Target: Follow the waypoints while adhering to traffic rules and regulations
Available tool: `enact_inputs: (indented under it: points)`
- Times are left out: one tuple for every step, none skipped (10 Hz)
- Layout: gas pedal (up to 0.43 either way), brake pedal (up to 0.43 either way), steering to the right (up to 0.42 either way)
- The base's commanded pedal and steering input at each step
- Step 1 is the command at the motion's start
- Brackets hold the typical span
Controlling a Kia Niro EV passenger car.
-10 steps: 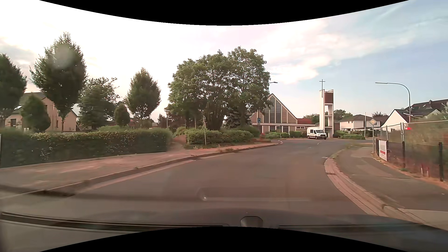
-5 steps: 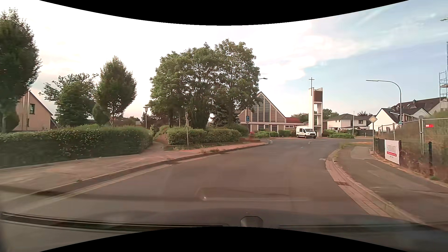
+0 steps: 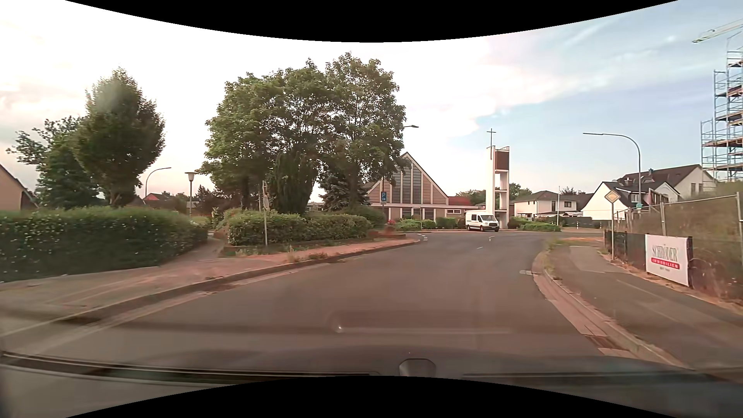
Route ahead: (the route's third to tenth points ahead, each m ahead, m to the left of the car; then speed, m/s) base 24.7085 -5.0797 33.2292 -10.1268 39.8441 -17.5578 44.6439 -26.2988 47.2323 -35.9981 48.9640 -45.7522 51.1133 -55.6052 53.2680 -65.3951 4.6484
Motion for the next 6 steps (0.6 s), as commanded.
enact_inputs:
  points:
    - [0.138,0.0,0.165]
    - [0.138,0.0,0.165]
    - [0.138,0.0,0.165]
    - [0.138,0.0,0.164]
    - [0.138,0.0,0.163]
    - [0.169,0.0,0.159]
